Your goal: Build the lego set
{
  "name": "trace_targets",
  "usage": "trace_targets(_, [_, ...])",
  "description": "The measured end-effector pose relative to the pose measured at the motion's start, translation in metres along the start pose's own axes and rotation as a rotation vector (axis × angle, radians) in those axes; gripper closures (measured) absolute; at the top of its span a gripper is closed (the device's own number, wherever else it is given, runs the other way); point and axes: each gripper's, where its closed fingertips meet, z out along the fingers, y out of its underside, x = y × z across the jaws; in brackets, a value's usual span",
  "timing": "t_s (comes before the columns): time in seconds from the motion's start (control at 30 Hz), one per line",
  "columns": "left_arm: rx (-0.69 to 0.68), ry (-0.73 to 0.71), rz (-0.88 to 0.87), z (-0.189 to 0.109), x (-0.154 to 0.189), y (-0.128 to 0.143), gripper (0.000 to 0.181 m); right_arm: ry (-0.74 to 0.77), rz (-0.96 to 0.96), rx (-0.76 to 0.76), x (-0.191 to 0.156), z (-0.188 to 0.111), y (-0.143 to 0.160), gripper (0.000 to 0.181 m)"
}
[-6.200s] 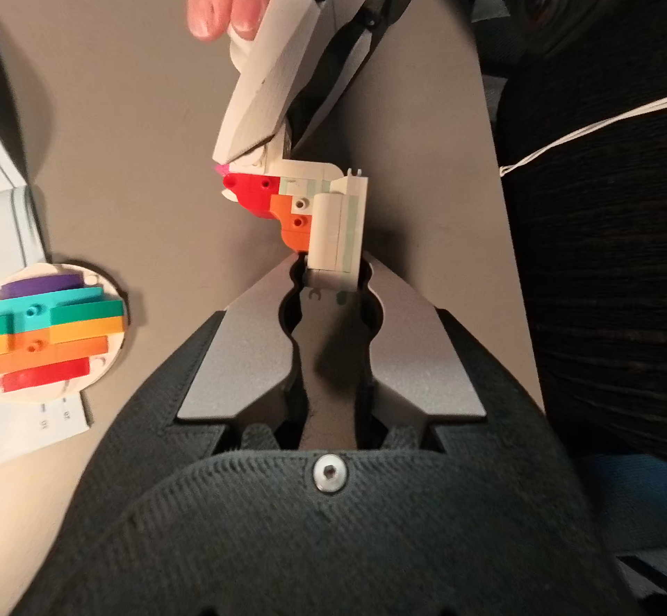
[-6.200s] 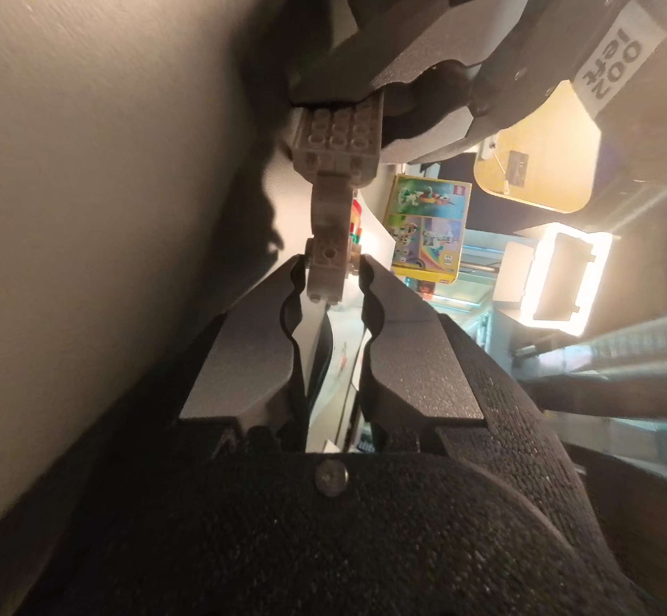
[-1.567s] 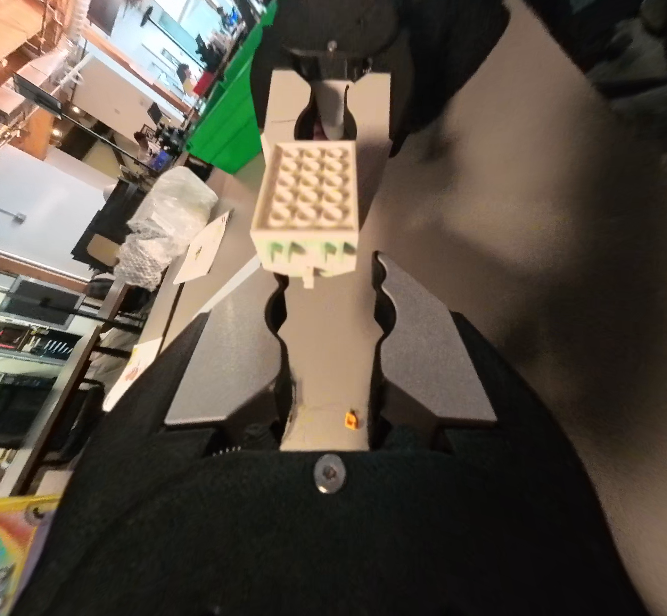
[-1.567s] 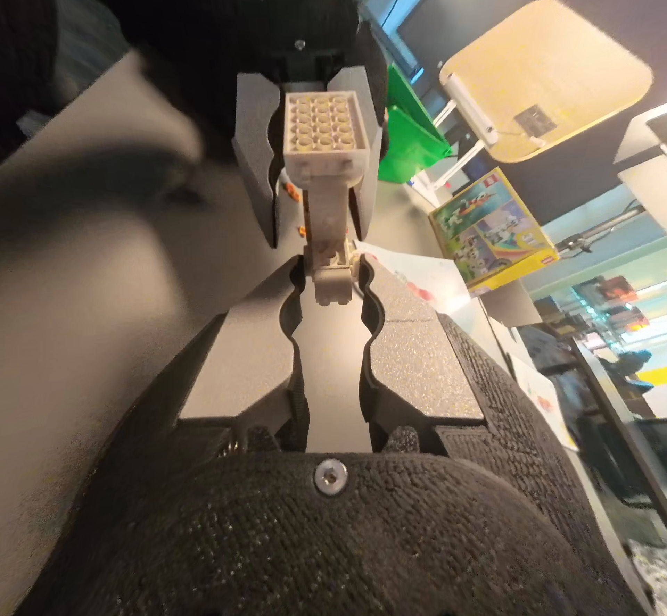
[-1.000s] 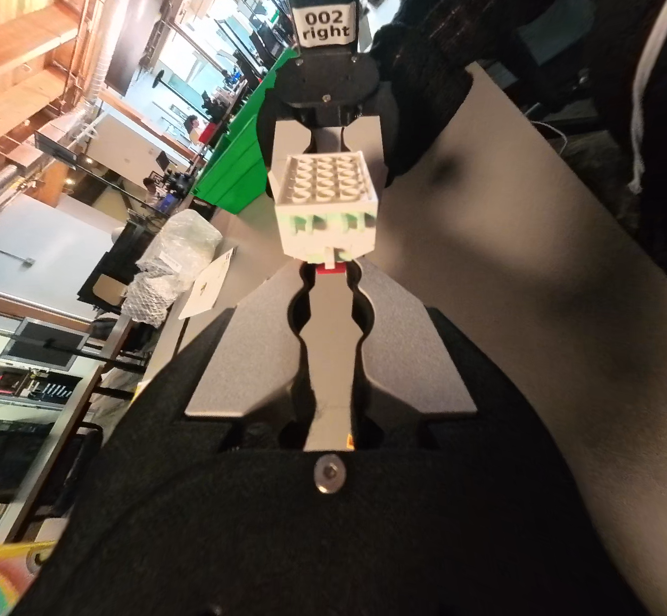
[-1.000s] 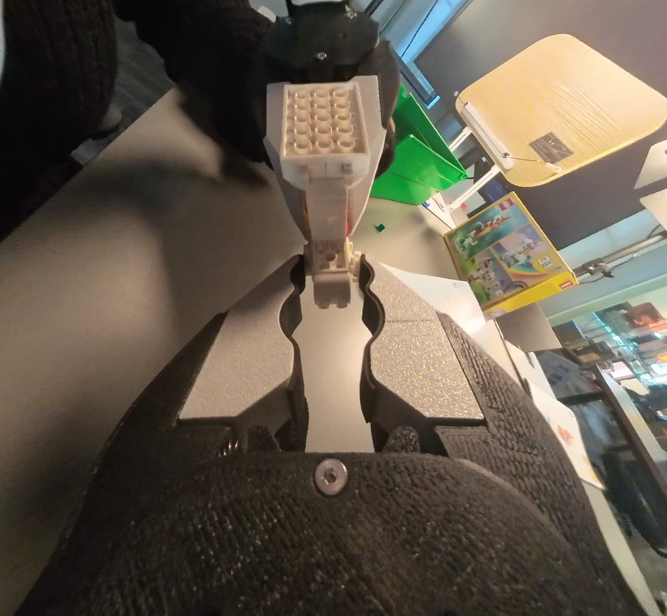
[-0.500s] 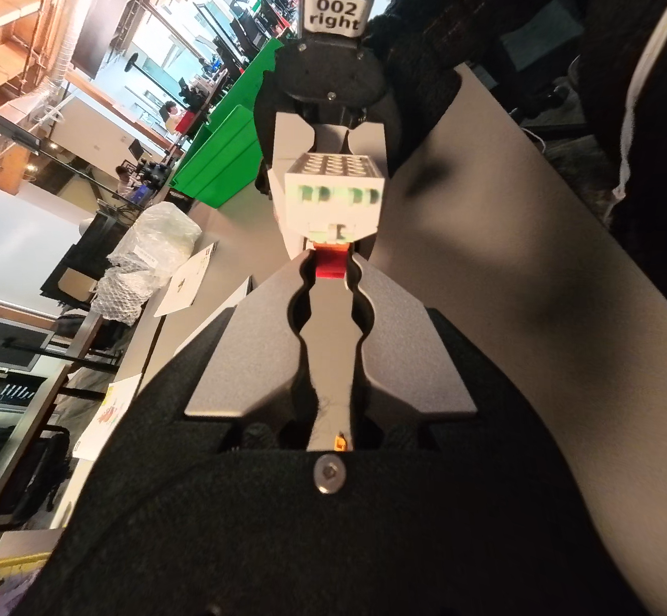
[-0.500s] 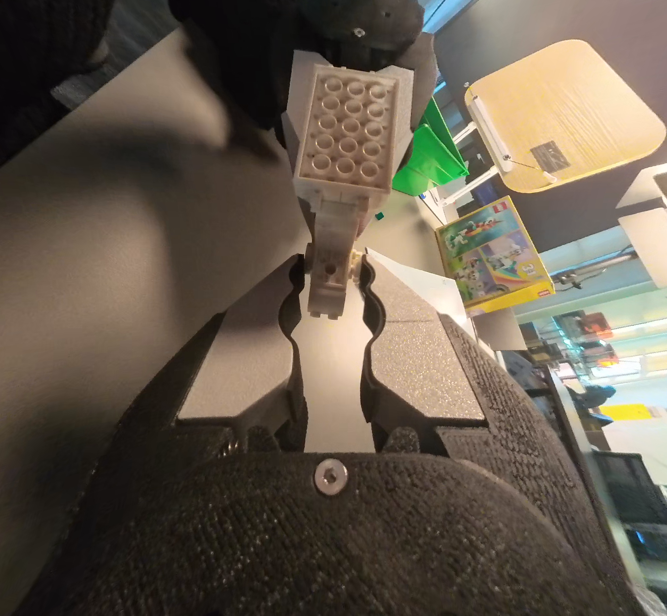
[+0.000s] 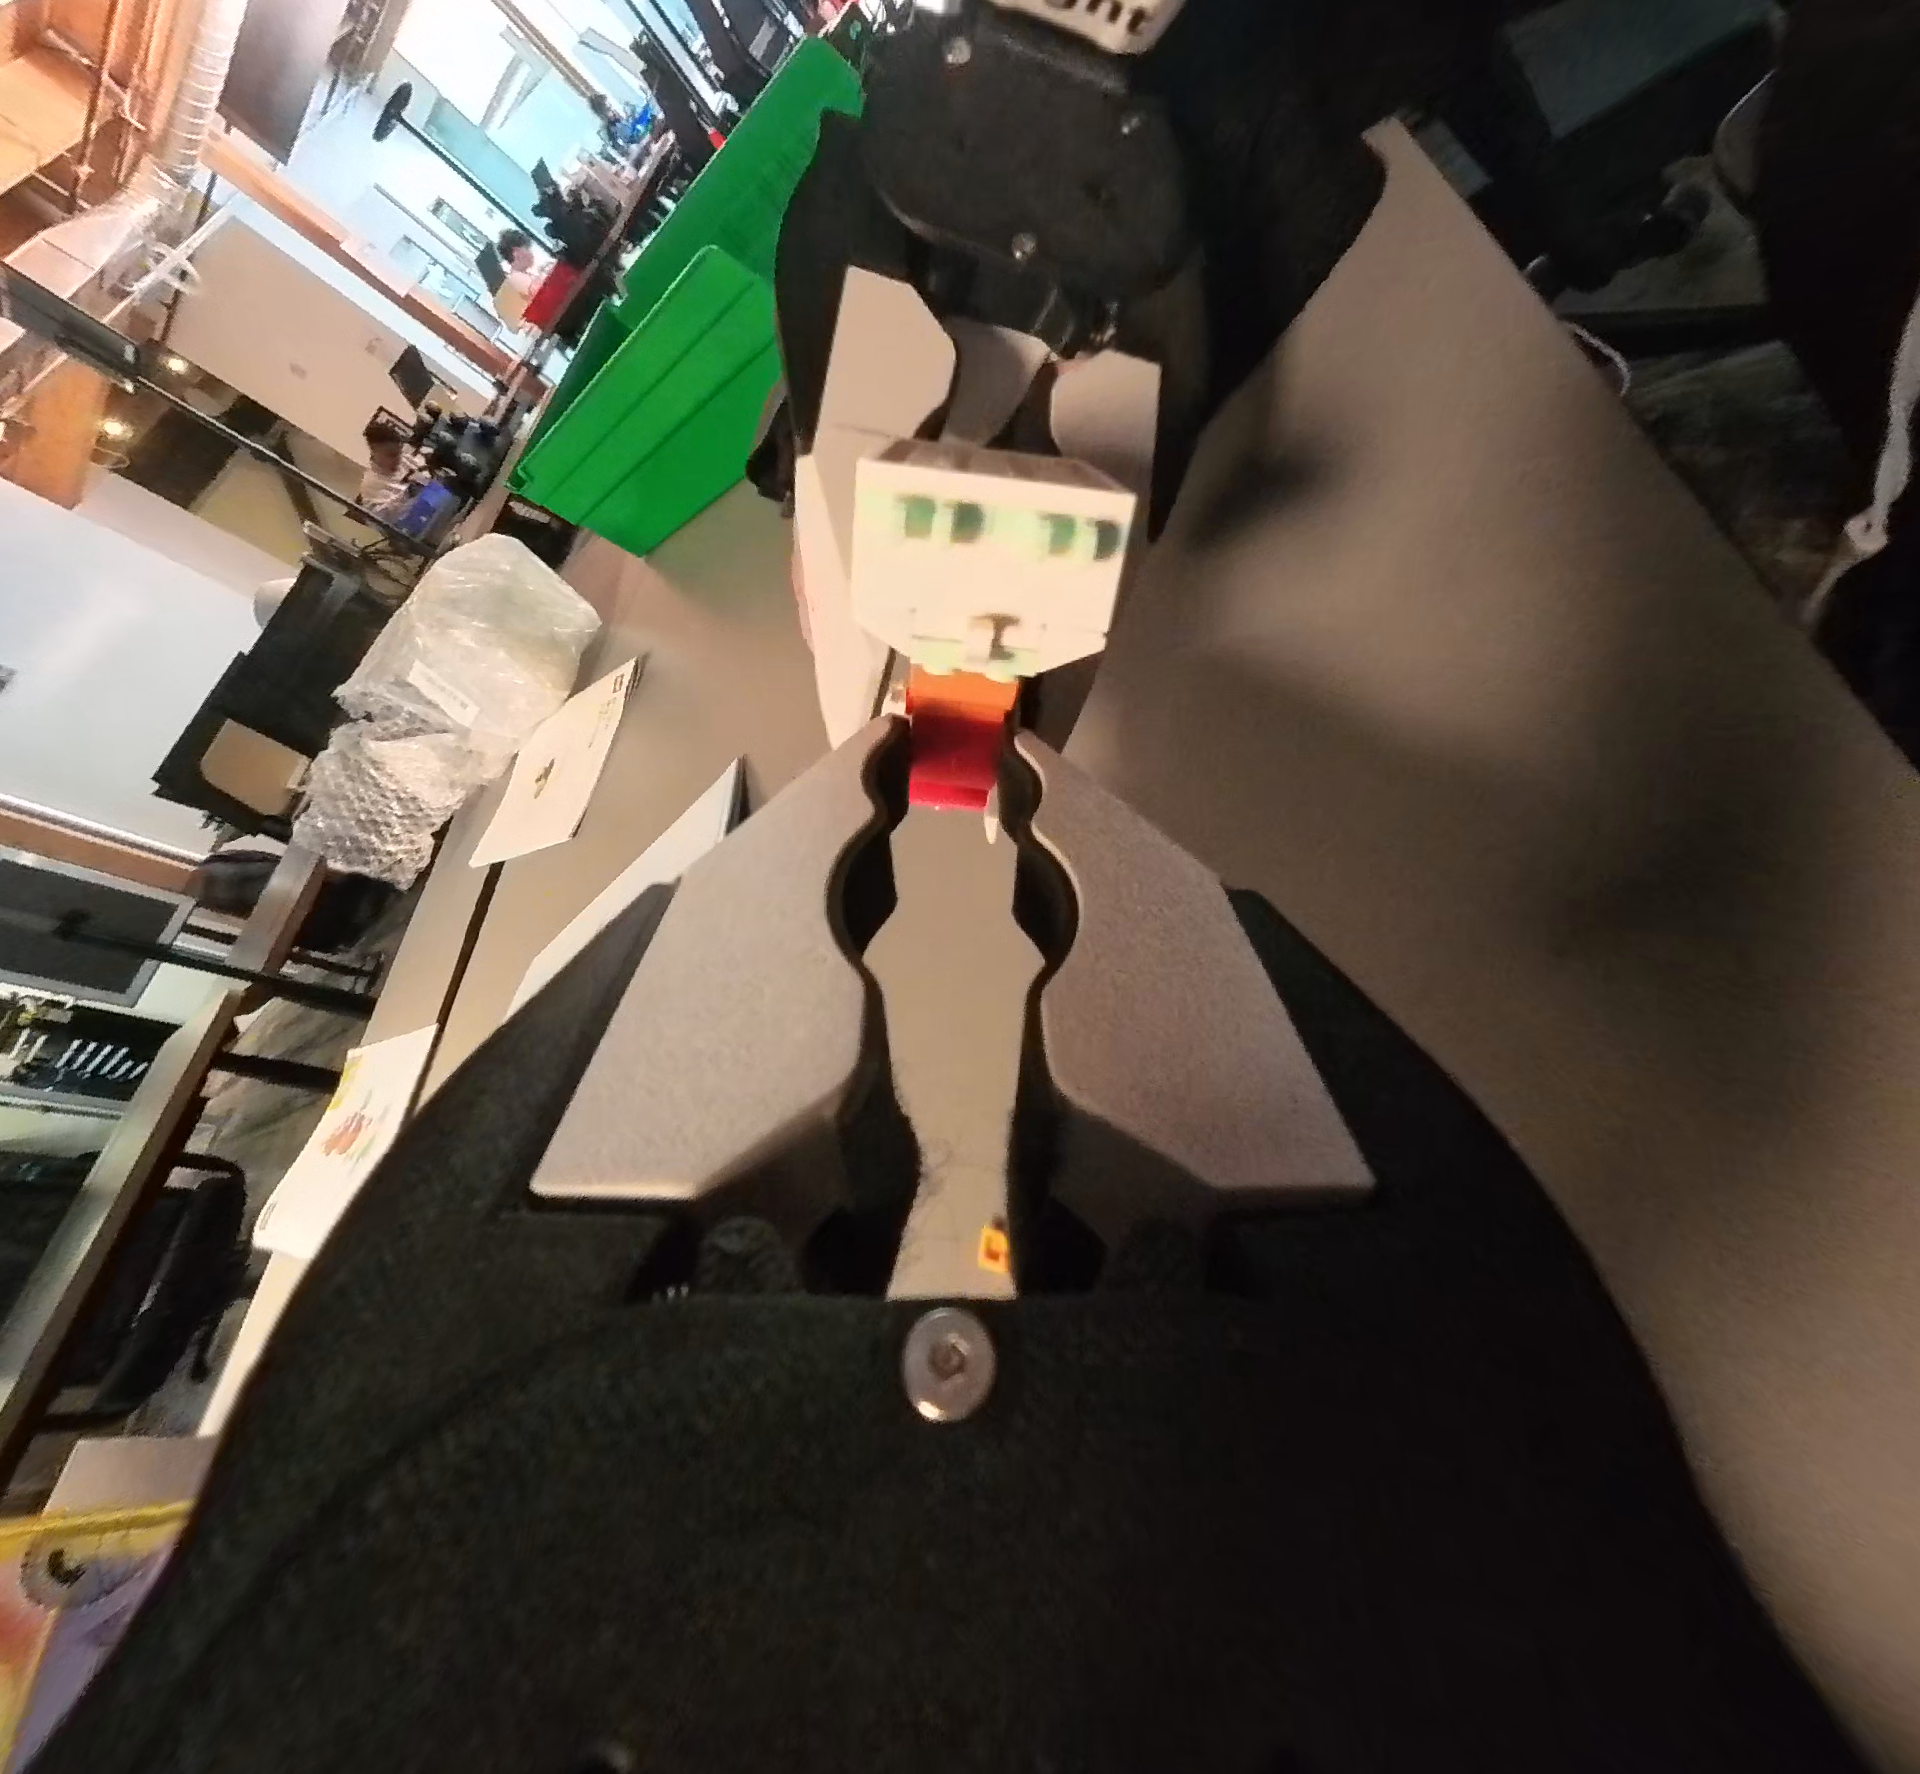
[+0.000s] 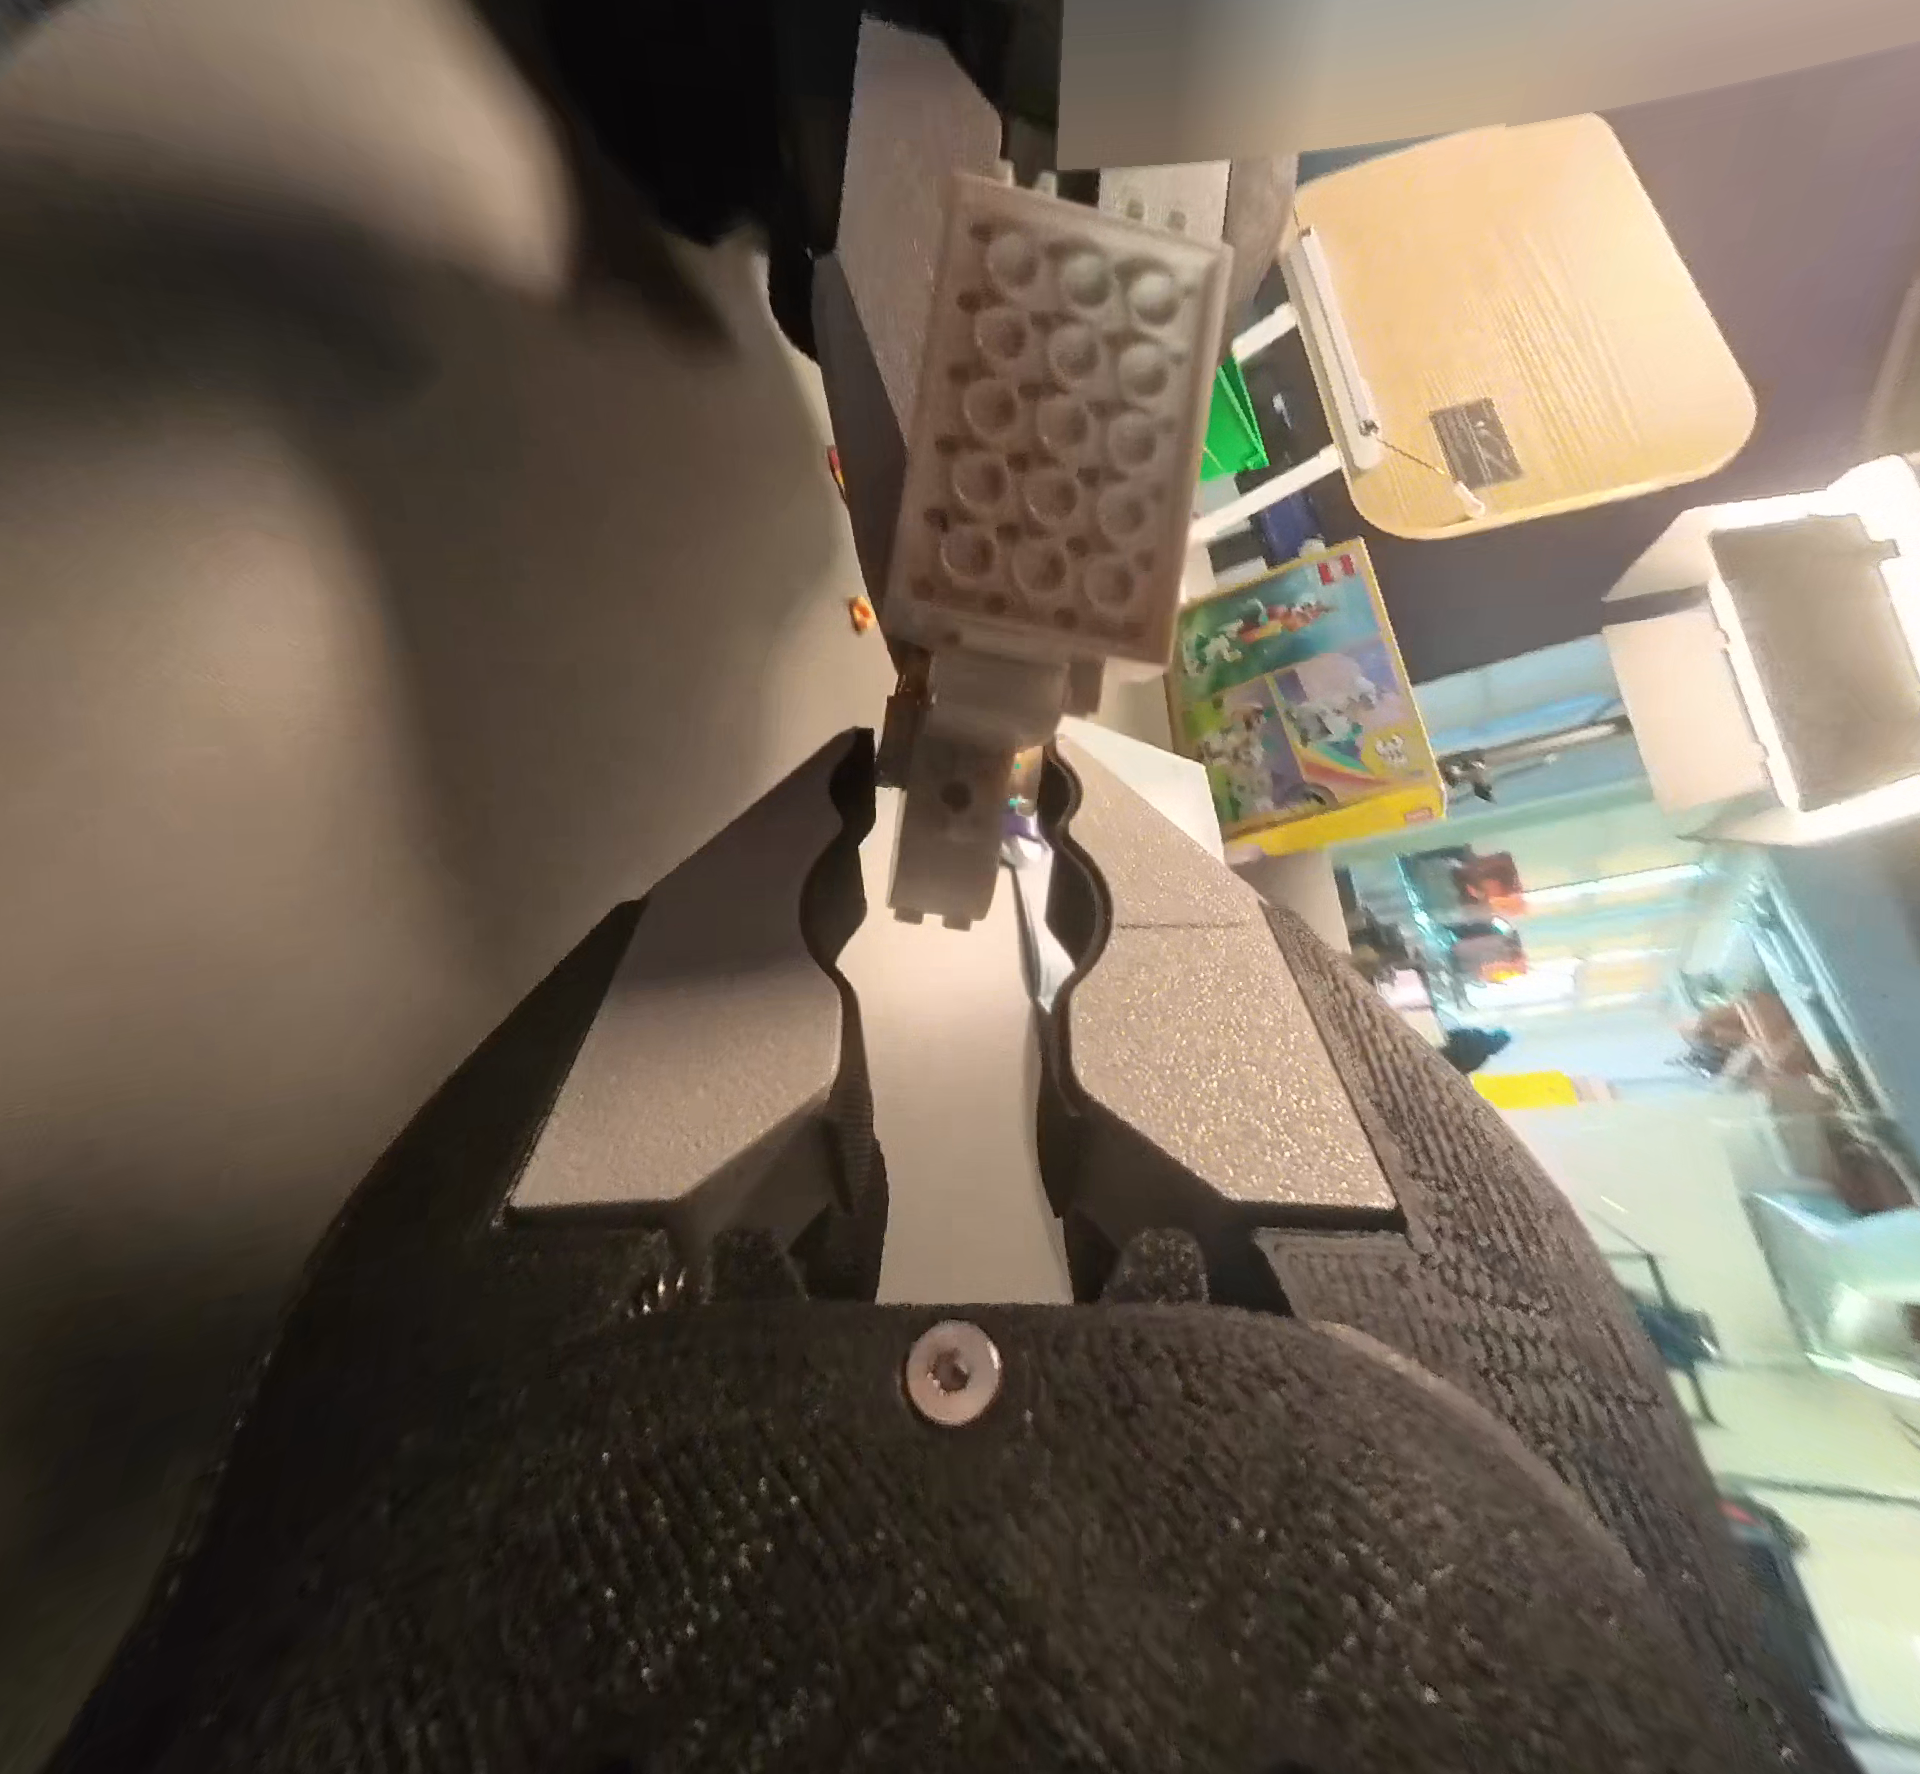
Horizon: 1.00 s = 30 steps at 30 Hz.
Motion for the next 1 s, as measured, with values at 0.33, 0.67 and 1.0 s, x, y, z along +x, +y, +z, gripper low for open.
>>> trace_targets(0.33, [-0.084, -0.021, 0.075, 0.005, 0.002, 0.008, 0.166, 0.004, -0.063, -0.098, -0.004, 0.006, 0.01, 0.153])
trace_targets(0.67, [-0.084, -0.037, 0.129, 0.005, 0.004, 0.007, 0.166, 0.004, -0.074, -0.087, -0.004, 0.005, 0.008, 0.154])
trace_targets(1.0, [-0.094, -0.099, 0.153, 0.002, -0.008, 0.011, 0.166, 0.077, -0.011, -0.029, 0.011, -0.001, 0.013, 0.137])
